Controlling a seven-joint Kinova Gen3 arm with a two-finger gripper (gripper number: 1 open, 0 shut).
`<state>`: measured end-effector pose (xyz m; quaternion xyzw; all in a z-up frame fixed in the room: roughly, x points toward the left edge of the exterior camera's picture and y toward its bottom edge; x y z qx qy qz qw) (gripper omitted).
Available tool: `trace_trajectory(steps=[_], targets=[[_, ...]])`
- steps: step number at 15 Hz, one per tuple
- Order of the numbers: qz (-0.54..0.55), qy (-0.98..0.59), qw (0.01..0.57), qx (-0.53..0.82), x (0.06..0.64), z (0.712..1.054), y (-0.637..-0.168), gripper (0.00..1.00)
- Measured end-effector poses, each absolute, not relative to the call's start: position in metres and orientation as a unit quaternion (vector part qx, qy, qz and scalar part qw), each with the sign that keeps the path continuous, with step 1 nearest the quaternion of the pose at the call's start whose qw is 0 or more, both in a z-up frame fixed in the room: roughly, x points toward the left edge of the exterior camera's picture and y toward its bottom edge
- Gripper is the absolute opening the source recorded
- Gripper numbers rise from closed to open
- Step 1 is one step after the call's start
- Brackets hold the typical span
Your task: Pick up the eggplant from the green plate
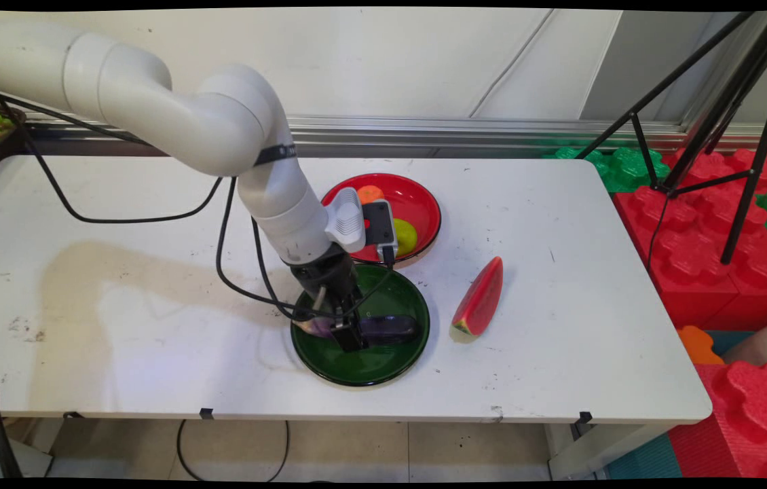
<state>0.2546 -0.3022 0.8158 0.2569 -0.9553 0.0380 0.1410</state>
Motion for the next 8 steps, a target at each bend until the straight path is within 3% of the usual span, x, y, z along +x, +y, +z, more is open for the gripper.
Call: trace_trajectory(steps=[8], targets=[[0.043,-0.958,0.150,0.240,0.254,0.796,-0.306,1.00]])
